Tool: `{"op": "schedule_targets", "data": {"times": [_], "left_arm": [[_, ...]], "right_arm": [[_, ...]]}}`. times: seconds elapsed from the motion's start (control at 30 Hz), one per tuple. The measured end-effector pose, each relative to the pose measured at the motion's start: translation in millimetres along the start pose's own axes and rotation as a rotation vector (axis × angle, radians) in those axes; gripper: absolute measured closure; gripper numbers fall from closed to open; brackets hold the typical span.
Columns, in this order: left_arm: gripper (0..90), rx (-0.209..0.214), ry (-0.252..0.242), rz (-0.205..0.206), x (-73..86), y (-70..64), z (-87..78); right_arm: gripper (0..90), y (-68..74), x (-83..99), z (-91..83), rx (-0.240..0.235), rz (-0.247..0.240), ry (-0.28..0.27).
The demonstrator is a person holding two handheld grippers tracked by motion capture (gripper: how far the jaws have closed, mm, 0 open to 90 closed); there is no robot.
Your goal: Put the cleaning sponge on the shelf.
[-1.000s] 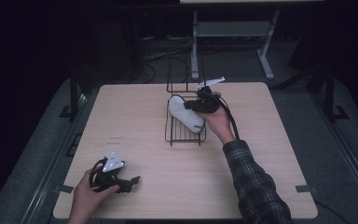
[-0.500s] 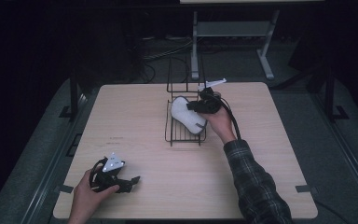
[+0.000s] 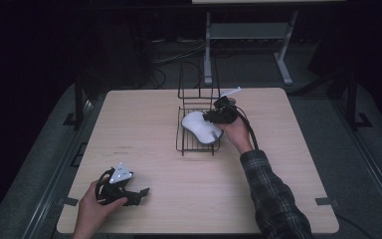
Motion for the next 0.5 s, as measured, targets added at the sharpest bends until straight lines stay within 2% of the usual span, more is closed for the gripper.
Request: {"op": "schedule_targets", "data": {"times": [0.17, 0.27, 0.4, 0.43, 0.5], "left_arm": [[12.5, 0.000, 0.001, 0.000, 0.0, 0.1, 0.0], [12.5, -0.001, 0.001, 0.000, 0.0, 0.1, 0.0], [12.5, -0.001, 0.000, 0.000, 0.0, 0.1, 0.0], [12.5, -0.001, 0.001, 0.001, 0.0, 0.1, 0.0], [12.5, -0.001, 0.001, 0.001, 0.0, 0.1, 0.0]], "right_arm": [[67.8, -1.5, 1.3, -2.0, -0.003, 0.011, -0.021], [77.1, 0.1, 1.8, -9.8, -0.013, 0.008, -0.038], [89.5, 3.5, 6.0, -21.4, -0.019, 0.001, -0.033], [89.6, 3.7, 7.6, -24.3, -0.015, -0.014, -0.028], [89.7, 6.7, 10.9, -28.2, -0.021, -0.012, -0.020]]}}
Point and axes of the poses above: each handheld gripper's, and its own axes: z roughly forward along the jaws, x roughly out of its underside, y roughly to its left, the point moved 8 cm from there along z, roughly forward along the jaws, and after that the axes turned 13 degrees about -x, right-handed, at the moved point
